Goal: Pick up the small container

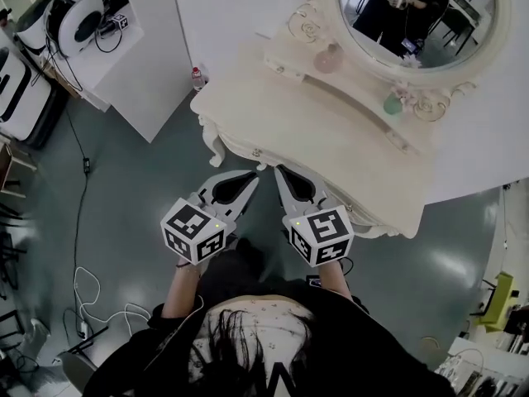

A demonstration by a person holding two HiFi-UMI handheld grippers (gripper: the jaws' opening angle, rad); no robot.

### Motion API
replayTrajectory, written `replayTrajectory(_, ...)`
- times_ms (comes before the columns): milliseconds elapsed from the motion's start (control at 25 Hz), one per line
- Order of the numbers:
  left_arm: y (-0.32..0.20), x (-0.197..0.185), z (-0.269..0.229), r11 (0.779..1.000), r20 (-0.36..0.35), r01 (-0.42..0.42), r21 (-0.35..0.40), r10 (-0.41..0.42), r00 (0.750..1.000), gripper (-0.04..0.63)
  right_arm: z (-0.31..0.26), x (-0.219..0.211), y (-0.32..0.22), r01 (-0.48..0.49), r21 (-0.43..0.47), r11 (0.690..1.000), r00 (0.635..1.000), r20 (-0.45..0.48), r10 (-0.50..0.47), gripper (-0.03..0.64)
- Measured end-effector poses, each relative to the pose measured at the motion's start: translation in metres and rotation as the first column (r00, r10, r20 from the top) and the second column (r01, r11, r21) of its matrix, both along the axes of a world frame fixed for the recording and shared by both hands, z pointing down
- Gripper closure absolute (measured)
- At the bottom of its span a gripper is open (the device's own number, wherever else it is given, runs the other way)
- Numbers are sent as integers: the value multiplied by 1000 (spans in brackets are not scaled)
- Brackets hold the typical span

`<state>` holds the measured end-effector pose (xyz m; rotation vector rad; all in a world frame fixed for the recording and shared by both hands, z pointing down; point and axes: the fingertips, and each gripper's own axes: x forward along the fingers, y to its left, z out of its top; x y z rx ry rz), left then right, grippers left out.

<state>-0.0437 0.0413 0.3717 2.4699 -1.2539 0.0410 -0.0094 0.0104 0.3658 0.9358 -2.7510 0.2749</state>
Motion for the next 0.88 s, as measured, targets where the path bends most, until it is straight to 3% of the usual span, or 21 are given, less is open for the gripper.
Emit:
replayTrajectory(360,-27,-4,13,996,-6,-90,-26,90,996,594,10,-1,-25,-93,-17,996,996,-15,93,607)
replayTrajectory(880,-57,7,21,990,-11,-134,-48,134,991,594,17,8,-56,-125,-32,992,992,-26,124,607)
